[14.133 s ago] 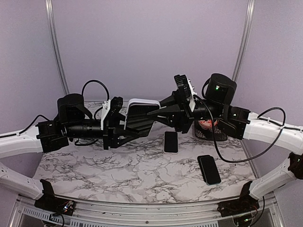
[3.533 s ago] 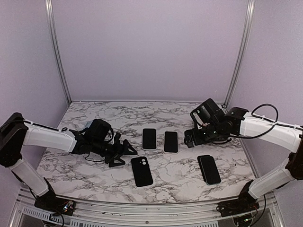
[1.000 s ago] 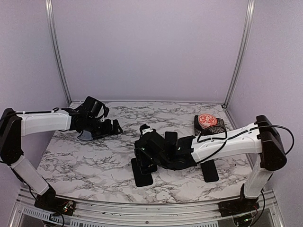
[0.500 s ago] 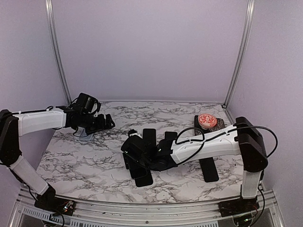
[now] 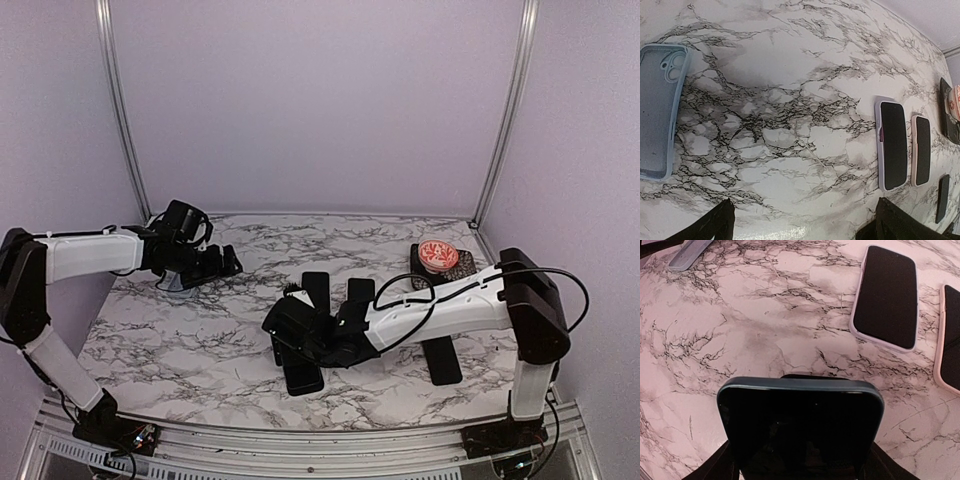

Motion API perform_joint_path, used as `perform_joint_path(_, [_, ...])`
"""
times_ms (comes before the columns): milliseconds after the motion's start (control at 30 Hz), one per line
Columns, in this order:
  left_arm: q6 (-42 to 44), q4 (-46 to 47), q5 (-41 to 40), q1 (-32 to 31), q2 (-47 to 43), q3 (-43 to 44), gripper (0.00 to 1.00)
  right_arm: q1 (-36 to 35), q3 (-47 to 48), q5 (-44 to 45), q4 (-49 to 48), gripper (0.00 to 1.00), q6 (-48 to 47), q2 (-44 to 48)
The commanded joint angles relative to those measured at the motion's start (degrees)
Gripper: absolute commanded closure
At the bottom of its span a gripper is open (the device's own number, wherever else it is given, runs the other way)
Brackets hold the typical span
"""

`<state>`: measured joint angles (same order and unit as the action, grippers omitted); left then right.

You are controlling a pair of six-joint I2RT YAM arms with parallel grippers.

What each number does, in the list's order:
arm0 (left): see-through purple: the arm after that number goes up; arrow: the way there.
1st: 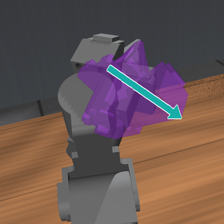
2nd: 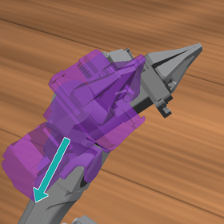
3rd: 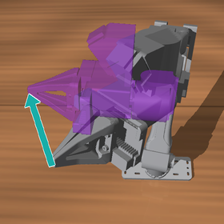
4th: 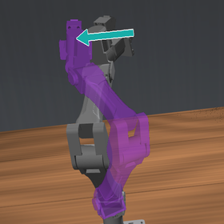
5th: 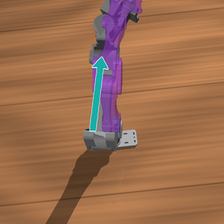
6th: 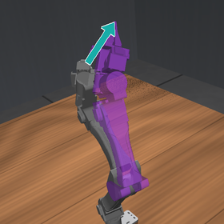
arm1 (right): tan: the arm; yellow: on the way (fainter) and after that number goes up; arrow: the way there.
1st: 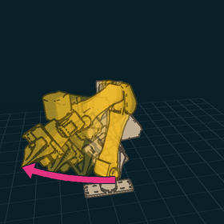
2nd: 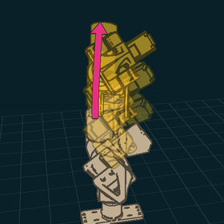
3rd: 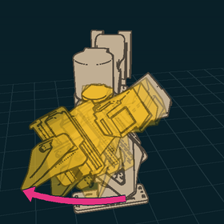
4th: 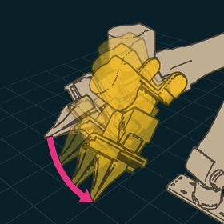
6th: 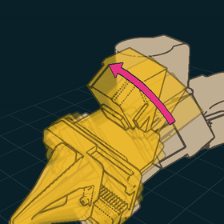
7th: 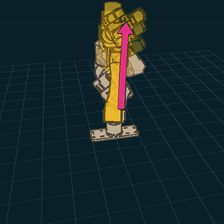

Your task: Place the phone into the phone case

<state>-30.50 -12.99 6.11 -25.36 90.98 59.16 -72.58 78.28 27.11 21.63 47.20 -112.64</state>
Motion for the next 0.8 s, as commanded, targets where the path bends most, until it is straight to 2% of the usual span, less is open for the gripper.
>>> perform_joint_path(0, [1.72, 0.94, -3.30, 0.40, -3.15, -0.46, 0.01, -1.26, 2.95, 3.58, 3.39, 0.84, 4.62, 0.24])
perform_joint_path(167, [2.53, 0.98, -5.49, 0.28, -4.46, -0.69, 0.01, -1.87, 5.14, 1.71, 5.27, 0.84, -0.40, 0.56])
perform_joint_path(367, [2.80, 1.02, -5.81, -0.17, -4.97, -0.88, 0.01, -2.03, 1.66, 0.52, 4.00, 0.84, 1.68, 0.96])
perform_joint_path(767, [3.10, 0.95, -5.82, -0.65, -5.70, -0.71, 0.01, -1.96, 0.56, 4.62, 2.24, 0.86, 3.65, -0.37])
